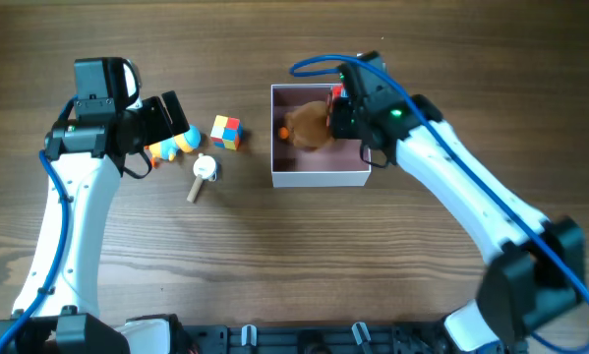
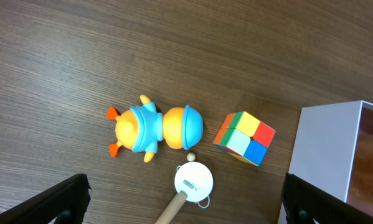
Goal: Pack container
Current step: 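Place the fire truck in the box beside the bear, release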
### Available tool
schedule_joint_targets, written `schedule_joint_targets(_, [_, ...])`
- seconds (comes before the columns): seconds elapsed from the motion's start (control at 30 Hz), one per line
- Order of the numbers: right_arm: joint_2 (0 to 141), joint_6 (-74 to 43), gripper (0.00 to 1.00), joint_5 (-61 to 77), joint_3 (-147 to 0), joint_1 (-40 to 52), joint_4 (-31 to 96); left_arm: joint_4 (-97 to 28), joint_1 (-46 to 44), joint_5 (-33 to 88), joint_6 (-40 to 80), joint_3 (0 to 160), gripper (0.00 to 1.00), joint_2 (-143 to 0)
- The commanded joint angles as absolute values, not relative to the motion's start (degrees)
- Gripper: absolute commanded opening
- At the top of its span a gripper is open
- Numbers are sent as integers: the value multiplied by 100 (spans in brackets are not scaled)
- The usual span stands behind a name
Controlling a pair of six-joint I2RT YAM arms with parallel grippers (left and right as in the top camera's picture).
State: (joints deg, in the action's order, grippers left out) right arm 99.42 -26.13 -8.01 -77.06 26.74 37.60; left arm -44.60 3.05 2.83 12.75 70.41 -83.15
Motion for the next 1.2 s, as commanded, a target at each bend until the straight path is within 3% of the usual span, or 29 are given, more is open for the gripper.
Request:
schedule_joint_targets(0.0, [10224, -2759, 12, -1361, -7690, 2676, 3618, -4445, 279, 228, 1201, 7159, 100, -8307])
schedule_joint_targets(0.4, [10818, -2692, 20, -1542, -7679, 2672, 3450, -4445, 279, 228, 1201, 7159, 100, -8307])
schedule_joint_targets(0.57, [11004, -2300, 35, -1330, -7679, 2683, 3448, -4445, 279, 228, 1201, 7159, 100, -8307])
schedule_joint_targets(0.67, [10930, -2062, 53, -1356, -7682, 2683, 3450, -4445, 279, 228, 1201, 7159, 100, -8307])
schedule_joint_targets(0.87, [10274, -1317, 73, -1372, -7773, 2683, 3315, -4445, 279, 228, 1201, 7159, 100, -8307])
schedule_joint_targets(1.17, [8215, -1404, 91, -1553, -7813, 2565, 3734, -4445, 279, 228, 1201, 7159, 100, -8307])
